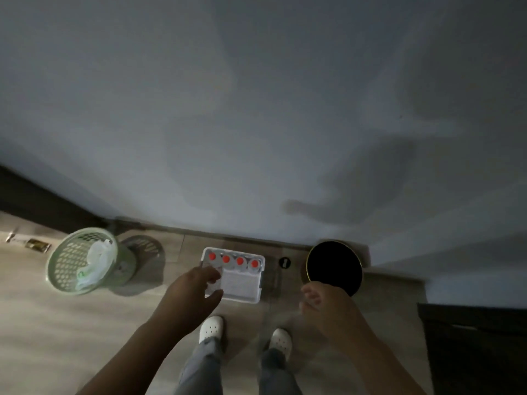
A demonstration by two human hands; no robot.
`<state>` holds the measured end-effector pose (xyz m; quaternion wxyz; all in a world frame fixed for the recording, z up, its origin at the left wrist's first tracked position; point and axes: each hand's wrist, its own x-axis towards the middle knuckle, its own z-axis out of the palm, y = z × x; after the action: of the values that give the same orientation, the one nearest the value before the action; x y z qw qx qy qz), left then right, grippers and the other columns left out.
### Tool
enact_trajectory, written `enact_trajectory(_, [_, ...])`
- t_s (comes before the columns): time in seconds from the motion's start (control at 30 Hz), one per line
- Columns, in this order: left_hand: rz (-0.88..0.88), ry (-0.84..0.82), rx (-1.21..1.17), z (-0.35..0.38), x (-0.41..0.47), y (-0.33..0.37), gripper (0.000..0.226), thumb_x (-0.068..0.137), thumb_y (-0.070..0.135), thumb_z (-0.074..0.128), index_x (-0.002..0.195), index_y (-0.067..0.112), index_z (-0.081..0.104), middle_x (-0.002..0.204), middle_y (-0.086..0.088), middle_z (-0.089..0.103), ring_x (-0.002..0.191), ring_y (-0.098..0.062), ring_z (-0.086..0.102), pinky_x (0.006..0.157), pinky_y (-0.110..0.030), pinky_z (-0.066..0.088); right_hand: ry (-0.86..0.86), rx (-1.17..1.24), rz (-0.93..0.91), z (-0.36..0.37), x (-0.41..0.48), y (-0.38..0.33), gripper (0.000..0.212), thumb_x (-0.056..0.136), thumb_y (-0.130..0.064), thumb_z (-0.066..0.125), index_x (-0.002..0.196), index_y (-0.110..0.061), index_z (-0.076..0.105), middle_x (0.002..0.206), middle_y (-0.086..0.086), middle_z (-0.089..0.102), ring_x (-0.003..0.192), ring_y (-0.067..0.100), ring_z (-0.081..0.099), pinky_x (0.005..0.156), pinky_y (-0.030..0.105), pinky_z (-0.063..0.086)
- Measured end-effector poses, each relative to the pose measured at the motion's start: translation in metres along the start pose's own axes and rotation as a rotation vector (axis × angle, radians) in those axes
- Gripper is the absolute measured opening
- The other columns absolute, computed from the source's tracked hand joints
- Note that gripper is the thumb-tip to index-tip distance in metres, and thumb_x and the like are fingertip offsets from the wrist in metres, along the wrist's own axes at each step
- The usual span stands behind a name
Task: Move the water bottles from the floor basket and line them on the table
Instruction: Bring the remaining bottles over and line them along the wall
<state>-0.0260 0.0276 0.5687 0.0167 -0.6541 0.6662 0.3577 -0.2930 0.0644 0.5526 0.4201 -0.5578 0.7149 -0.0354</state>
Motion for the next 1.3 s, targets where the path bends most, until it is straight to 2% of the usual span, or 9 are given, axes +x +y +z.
enact_trajectory(0.2, [-0.036,0.034,-0.048,0.039,0.023,-0.014,0.035,0.087,0.028,0.063,0.121,0.022,0.057,0.118,0.004,0.062,0.098,-0.006,0.058,0.071,-0.008,0.038,-0.072,-0.027,-0.015,0.024,0.04,0.028,0.037,0.086,-0.03,0.063,0.122,-0.024,0.058,0.12,-0.005,0.063,0.109,0.006,0.059,0.092,0.027,0.048])
enact_trajectory(0.33, [-0.08,0.058,-0.089,0.074,0.061,-0.041,0.036,0.084,0.026,0.066,0.119,0.02,0.059,0.114,0.002,0.064,0.094,-0.01,0.061,0.076,-0.018,0.046,-0.091,-0.059,-0.024,0.064,0.079,0.04,0.043,0.086,-0.033,0.062,0.128,-0.023,0.056,0.126,-0.003,0.062,0.115,0.01,0.058,0.097,0.03,0.047])
enact_trajectory(0.5, [-0.106,0.04,-0.119,0.136,0.117,-0.091,0.034,0.083,0.028,0.067,0.116,0.022,0.062,0.11,0.004,0.067,0.092,-0.01,0.062,0.077,-0.023,0.049,-0.058,-0.224,-0.094,0.122,0.144,0.055,0.057,0.092,-0.039,0.054,0.142,-0.02,0.037,0.139,-0.001,0.05,0.125,0.014,0.049,0.1,0.025,0.04])
enact_trajectory(0.67, [-0.097,0.036,-0.11,0.201,0.178,-0.136,0.04,0.083,0.028,0.067,0.121,0.017,0.059,0.116,-0.002,0.065,0.101,-0.017,0.063,0.085,-0.03,0.052,-0.023,-0.208,-0.034,0.184,0.216,0.077,0.056,0.091,-0.038,0.055,0.141,-0.016,0.039,0.14,0.004,0.05,0.128,0.019,0.047,0.1,0.027,0.039])
enact_trajectory(0.77, [-0.104,0.081,-0.143,0.239,0.213,-0.163,0.04,0.082,0.025,0.068,0.119,0.014,0.06,0.117,-0.006,0.063,0.101,-0.021,0.062,0.085,-0.032,0.052,-0.017,-0.178,-0.039,0.223,0.256,0.094,0.056,0.091,-0.037,0.057,0.14,-0.017,0.041,0.14,0.003,0.05,0.128,0.018,0.048,0.097,0.025,0.039])
enact_trajectory(0.9, [-0.089,0.143,-0.152,0.284,0.257,-0.198,0.048,0.082,0.027,0.069,0.126,0.012,0.055,0.124,-0.007,0.06,0.109,-0.023,0.059,0.089,-0.034,0.05,-0.001,-0.122,-0.025,0.271,0.304,0.117,0.053,0.09,-0.033,0.06,0.137,-0.017,0.044,0.134,0.003,0.055,0.12,0.017,0.054,0.083,0.016,0.036])
enact_trajectory(1.0, [-0.077,0.165,-0.14,0.313,0.286,-0.217,0.053,0.083,0.028,0.069,0.13,0.011,0.051,0.127,-0.009,0.058,0.113,-0.026,0.057,0.093,-0.036,0.047,0.018,-0.067,-0.005,0.303,0.336,0.137,0.05,0.088,-0.032,0.063,0.133,-0.017,0.047,0.13,0.004,0.057,0.116,0.019,0.057,0.08,0.021,0.042])
enact_trajectory(1.13, [-0.073,0.154,-0.135,0.35,0.315,-0.236,0.055,0.083,0.028,0.067,0.132,0.014,0.047,0.128,-0.007,0.056,0.115,-0.022,0.055,0.096,-0.036,0.047,0.054,-0.068,-0.013,0.339,0.368,0.163,0.051,0.085,-0.031,0.067,0.131,-0.015,0.05,0.129,0.006,0.058,0.116,0.021,0.057,0.085,0.026,0.047])
enact_trajectory(1.3, [0.019,0.194,-0.076,0.386,0.345,-0.25,0.059,0.085,0.032,0.065,0.137,0.017,0.042,0.136,-0.003,0.05,0.123,-0.02,0.051,0.102,-0.034,0.044,0.108,-0.066,-0.035,0.369,0.407,0.186,0.061,0.082,-0.032,0.07,0.136,-0.021,0.044,0.14,0.004,0.047,0.124,0.023,0.052,0.093,0.039,0.053])
